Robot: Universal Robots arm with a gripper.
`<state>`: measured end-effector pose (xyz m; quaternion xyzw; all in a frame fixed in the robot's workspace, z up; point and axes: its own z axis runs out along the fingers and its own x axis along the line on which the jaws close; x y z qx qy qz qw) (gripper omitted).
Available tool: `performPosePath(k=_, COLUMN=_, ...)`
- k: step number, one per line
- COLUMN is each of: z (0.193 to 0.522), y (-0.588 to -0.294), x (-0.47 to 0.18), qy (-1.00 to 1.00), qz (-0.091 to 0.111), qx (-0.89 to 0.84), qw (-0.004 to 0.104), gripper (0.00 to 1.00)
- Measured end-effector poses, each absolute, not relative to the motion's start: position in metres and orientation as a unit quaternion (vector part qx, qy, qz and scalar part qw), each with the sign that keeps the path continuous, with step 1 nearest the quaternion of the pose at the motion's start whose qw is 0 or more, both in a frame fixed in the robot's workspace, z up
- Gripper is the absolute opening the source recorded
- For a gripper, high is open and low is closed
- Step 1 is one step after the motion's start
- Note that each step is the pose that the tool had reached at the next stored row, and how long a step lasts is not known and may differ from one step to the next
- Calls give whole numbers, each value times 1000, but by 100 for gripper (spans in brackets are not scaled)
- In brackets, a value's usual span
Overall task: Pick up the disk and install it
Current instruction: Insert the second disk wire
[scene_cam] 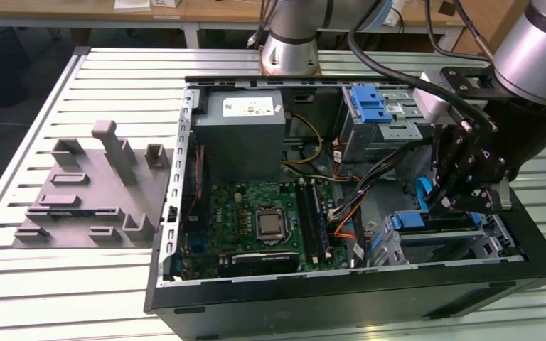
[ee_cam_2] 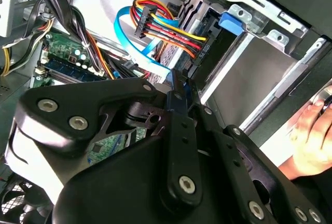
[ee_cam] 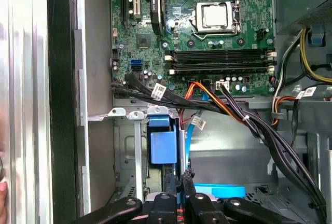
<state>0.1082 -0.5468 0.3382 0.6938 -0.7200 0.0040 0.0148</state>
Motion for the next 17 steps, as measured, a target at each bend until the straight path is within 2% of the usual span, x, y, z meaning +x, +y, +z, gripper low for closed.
performPosePath(k=17, z=335, y=-549, x=111, qy=-720, qz=4, qx=694, qw=15, gripper=16)
